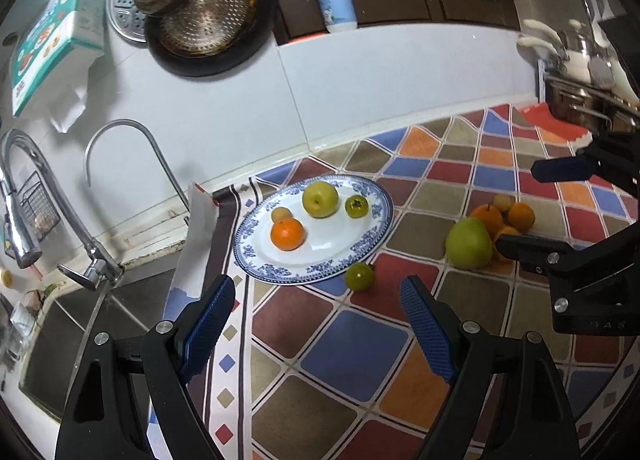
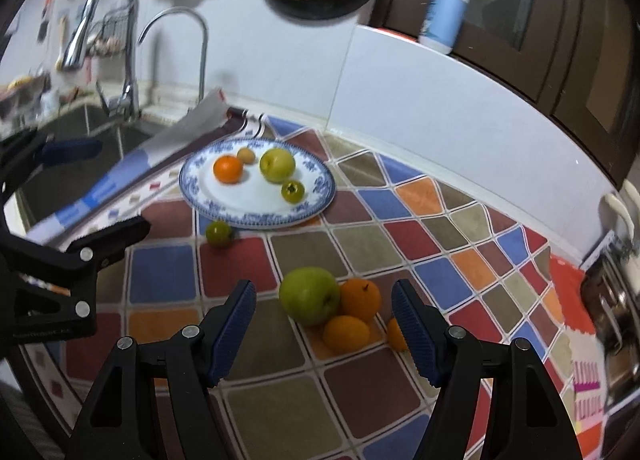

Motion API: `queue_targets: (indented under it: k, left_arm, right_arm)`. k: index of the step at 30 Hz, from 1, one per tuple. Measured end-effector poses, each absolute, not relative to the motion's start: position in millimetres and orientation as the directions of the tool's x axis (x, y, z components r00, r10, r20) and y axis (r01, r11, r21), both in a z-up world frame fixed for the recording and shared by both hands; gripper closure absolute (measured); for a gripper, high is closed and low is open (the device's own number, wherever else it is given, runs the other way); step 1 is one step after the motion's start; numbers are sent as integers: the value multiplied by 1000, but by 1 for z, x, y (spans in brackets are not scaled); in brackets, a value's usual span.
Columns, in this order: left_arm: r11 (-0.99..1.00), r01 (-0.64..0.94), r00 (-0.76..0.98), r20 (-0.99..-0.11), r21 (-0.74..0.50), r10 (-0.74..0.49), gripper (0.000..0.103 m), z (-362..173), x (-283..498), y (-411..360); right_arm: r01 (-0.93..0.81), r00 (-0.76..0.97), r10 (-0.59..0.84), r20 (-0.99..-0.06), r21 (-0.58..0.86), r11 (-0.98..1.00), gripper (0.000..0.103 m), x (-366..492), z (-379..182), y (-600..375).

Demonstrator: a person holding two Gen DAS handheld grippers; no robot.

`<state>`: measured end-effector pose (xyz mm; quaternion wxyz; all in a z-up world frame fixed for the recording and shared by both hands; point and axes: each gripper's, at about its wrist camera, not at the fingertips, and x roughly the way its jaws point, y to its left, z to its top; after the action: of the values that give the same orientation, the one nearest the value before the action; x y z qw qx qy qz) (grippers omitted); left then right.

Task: Organize fruits
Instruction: 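Move both tools back toward the fruits beside the plate, then grasp the small green tomato with the left tool while the right tool grasps the green apple, then carry the green tomato and green apple onto the plate and release both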

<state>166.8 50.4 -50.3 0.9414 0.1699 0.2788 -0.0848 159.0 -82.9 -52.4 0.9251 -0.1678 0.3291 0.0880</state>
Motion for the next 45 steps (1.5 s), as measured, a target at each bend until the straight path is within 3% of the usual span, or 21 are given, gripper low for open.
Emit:
queue_targets:
  k: [8, 23, 31, 39, 41, 45]
  left_arm:
    - [917, 291, 792, -607, 271, -72, 23, -73, 187, 46]
    - [920, 342, 692, -713, 192, -109, 51, -101, 234, 37]
    - [928, 345, 655, -744, 137, -134, 59, -110, 250, 32]
    - [931, 349, 623, -769, 107, -145, 73, -117, 261, 28]
    - [930, 352, 621, -770, 102, -150, 74, -118, 261, 28]
    - [931, 352, 621, -768, 96, -156, 74, -117, 261, 28]
  right_arm:
    - [-338, 736, 33, -676, -324, 883, 32, 174, -73, -77]
    - [-414, 687, 28, -726, -359, 836, 33, 203, -99, -74]
    - [-428, 673, 35, -739, -350, 833, 38, 211, -106, -73]
    - [-443, 665, 50, -745, -339, 830, 46, 214, -110, -71]
    - [-449, 663, 56, -747, -336, 828, 51, 214, -110, -70]
    - [-444, 662, 65, -747, -322, 836, 51, 214, -110, -71]
